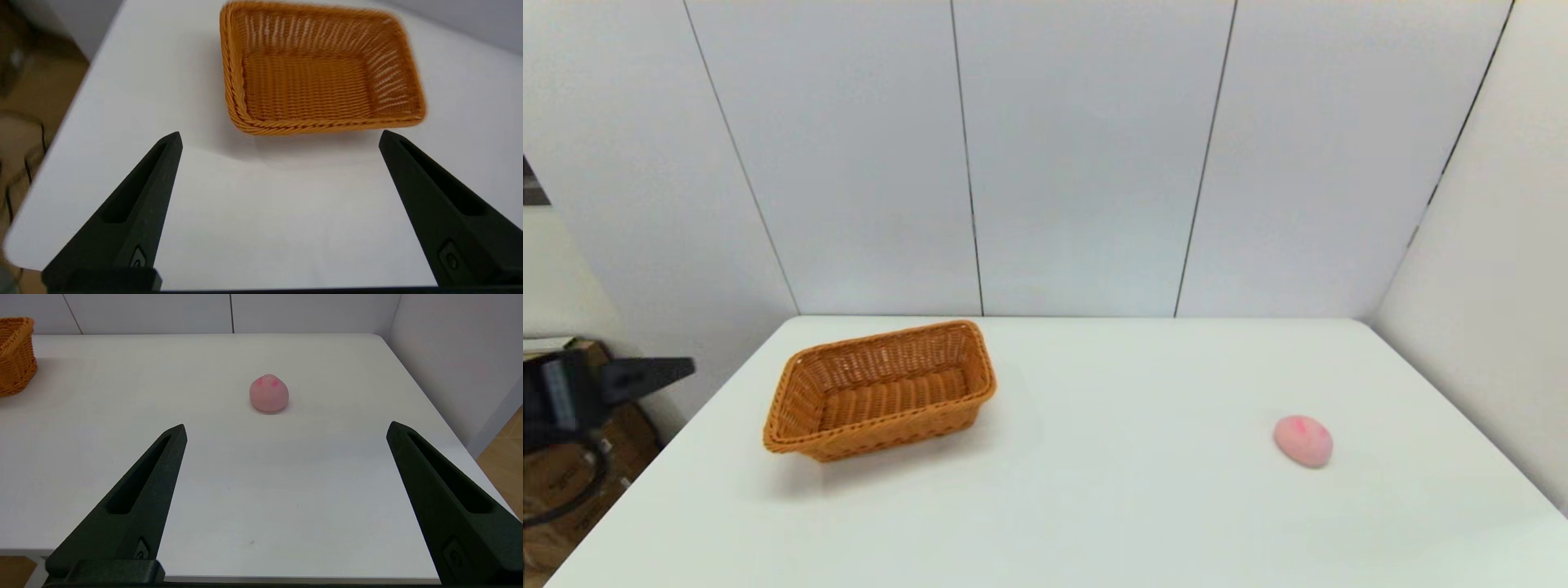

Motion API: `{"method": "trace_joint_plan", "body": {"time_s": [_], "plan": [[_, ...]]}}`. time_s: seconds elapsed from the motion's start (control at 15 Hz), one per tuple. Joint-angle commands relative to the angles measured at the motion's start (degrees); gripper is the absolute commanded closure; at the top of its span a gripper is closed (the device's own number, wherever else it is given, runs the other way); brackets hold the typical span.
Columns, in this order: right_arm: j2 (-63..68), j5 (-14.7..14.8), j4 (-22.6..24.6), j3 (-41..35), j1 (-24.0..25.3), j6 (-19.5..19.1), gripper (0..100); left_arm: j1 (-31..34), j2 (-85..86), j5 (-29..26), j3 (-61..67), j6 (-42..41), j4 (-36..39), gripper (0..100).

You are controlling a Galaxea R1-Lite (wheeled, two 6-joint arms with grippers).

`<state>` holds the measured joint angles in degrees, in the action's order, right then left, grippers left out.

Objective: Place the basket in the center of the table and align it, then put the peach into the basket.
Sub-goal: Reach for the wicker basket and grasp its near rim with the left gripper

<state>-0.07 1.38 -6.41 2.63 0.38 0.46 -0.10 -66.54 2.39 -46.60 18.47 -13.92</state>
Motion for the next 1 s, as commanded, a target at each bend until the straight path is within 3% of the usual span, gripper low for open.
{"method": "trace_joint_plan", "body": {"time_s": [0.07,0.33,1.0], "plan": [[-0.01,0.03,-0.18,0.09,-0.03,-0.02,0,2.29,-34.36,-1.51,-13.07,6.67,-3.13,0],[-0.01,0.03,-0.18,0.09,-0.03,-0.11,0,5.99,-44.21,-5.64,-15.01,7.55,-4.27,0],[-0.01,0.03,0.0,0.09,-0.03,-0.02,0,7.83,-57.57,-6.08,-25.38,6.67,-4.36,0]]}}
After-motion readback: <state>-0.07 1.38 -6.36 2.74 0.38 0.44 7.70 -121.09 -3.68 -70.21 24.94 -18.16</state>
